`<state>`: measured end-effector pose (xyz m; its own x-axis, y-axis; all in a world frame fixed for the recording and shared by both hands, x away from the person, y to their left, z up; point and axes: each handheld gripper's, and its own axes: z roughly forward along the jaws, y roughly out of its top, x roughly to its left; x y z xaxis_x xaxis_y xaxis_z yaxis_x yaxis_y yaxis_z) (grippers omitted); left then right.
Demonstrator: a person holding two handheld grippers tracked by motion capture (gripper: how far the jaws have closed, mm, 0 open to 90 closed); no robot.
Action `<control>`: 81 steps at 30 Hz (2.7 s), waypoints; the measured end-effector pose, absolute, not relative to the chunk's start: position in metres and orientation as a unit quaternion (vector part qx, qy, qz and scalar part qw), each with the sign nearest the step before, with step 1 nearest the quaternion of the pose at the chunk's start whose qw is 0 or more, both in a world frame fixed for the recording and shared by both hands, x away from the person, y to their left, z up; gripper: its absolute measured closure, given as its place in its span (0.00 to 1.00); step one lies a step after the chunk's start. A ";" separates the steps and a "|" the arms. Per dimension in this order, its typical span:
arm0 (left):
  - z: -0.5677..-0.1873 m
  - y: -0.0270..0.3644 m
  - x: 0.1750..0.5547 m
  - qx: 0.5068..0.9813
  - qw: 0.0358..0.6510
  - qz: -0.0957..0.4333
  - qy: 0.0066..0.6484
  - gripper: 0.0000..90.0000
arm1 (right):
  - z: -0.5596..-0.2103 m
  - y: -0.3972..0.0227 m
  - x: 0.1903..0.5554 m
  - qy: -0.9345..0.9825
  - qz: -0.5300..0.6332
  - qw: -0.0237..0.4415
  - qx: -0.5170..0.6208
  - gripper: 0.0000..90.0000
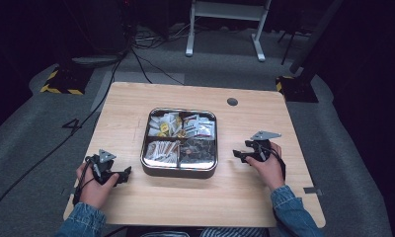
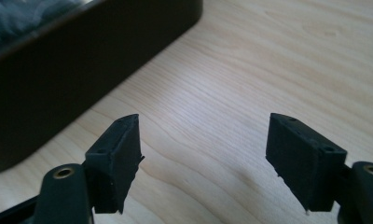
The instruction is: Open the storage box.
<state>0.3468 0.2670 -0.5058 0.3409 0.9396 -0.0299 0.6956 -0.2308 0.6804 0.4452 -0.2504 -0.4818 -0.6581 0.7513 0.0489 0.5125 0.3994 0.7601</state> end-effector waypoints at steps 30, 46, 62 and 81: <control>-0.506 0.264 0.351 0.770 0.304 0.189 0.528 0.03 | -0.403 -0.160 0.441 0.853 0.419 0.126 0.286 0.32; -0.506 0.264 0.353 0.772 0.300 0.188 0.528 0.02 | -0.418 -0.095 0.459 0.861 0.422 0.100 0.266 0.31; -0.506 0.263 0.354 0.771 0.302 0.188 0.528 0.01 | -0.432 -0.061 0.476 0.879 0.388 0.098 0.258 0.41; -0.506 0.263 0.354 0.771 0.302 0.188 0.527 0.01 | -0.437 -0.049 0.480 0.886 0.376 0.101 0.252 0.64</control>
<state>0.3542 0.2632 -0.5063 0.3733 0.9273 -0.0282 0.6993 -0.2613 0.6653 0.4802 -0.0485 -0.4375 -0.8524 0.5228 0.0099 0.3701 0.5900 0.7176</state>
